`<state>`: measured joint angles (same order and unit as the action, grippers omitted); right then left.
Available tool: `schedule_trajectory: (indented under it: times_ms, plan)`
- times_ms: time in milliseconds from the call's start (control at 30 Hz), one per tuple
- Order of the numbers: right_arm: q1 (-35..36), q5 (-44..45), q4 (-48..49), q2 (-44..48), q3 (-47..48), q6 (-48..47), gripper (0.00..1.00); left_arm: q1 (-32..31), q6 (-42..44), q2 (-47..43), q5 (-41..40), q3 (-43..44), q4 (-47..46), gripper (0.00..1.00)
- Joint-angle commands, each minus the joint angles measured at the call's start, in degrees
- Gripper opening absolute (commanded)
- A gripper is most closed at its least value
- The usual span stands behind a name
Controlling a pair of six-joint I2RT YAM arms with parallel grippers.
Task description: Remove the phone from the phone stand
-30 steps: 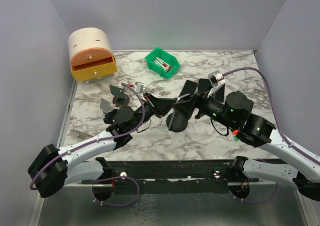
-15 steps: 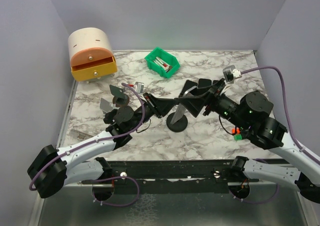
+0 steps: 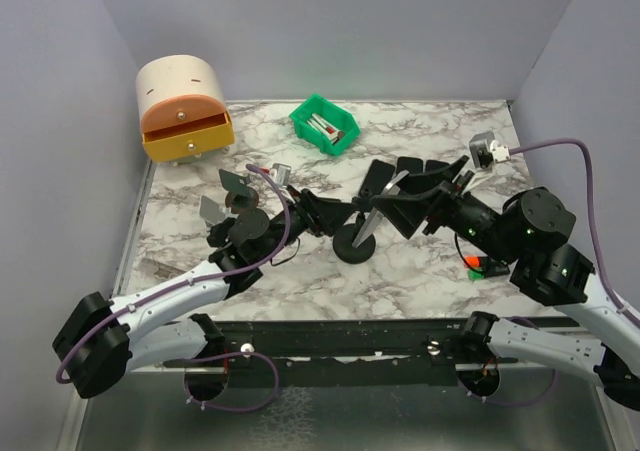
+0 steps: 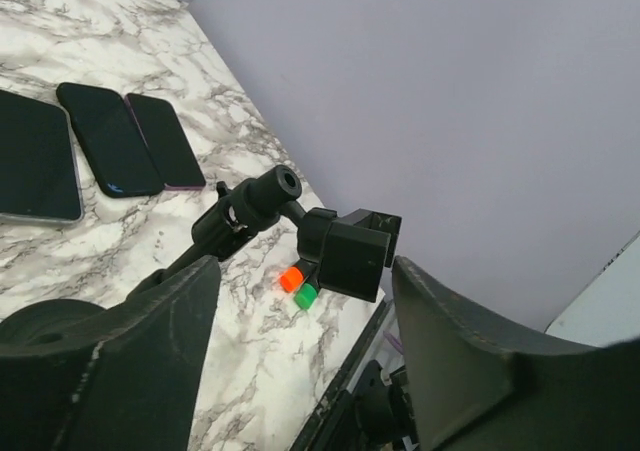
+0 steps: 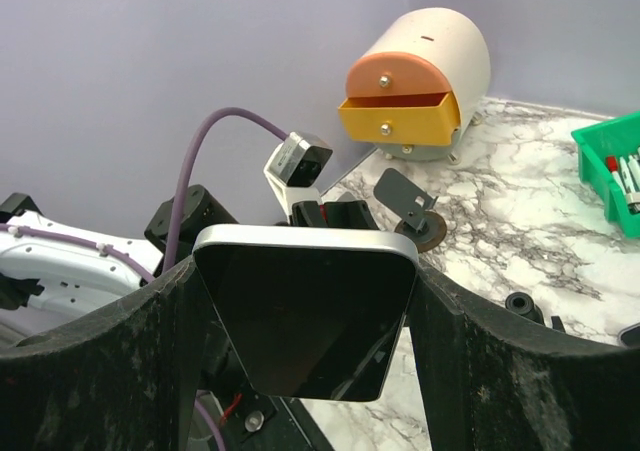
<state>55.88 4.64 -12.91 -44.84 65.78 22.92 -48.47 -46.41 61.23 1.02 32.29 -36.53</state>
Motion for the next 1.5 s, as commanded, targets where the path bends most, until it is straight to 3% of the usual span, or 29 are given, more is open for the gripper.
schedule_trajectory:
  times_ms: [0,67,133,367,533,667,933,1167,1333,1467]
  plan:
    - [0.12,-4.26,1.19,2.22,2.22,-2.23,0.00,0.25,3.17,-3.55,0.12,2.42,3.89,0.76]
    - [0.12,-6.05,0.54,3.05,2.48,-2.72,0.00,0.29,4.58,-5.36,-0.16,3.16,5.47,0.83]
    - [0.13,-7.01,-0.59,3.88,2.59,-3.08,0.00,0.28,6.83,-7.80,-0.06,3.74,7.48,0.98]
    - [0.16,-1.53,-8.75,4.63,3.92,-3.13,0.00,0.30,22.87,-20.61,2.85,2.37,12.31,0.99]
    - [0.19,10.44,-17.19,0.27,7.85,0.09,0.00,0.26,33.67,-21.90,5.41,8.84,25.89,0.99]
    - [0.14,12.72,-17.08,-2.19,8.73,3.47,0.00,0.23,33.63,-18.46,12.31,15.09,30.90,0.99]
    - [0.17,6.97,-14.61,-7.43,12.35,6.31,0.00,0.24,30.84,-12.95,22.14,23.03,32.95,0.99]
    - [0.14,5.97,-14.84,-11.26,15.39,7.48,0.00,0.22,29.48,-8.45,23.75,27.79,36.22,0.85]
    - [0.17,6.79,-14.99,-12.90,16.58,8.22,0.00,0.03,28.57,-6.30,23.92,30.55,39.71,0.65]
    - [0.19,7.28,-15.03,-14.05,17.16,8.86,0.00,-0.15,28.94,-4.99,22.79,32.75,42.39,0.55]
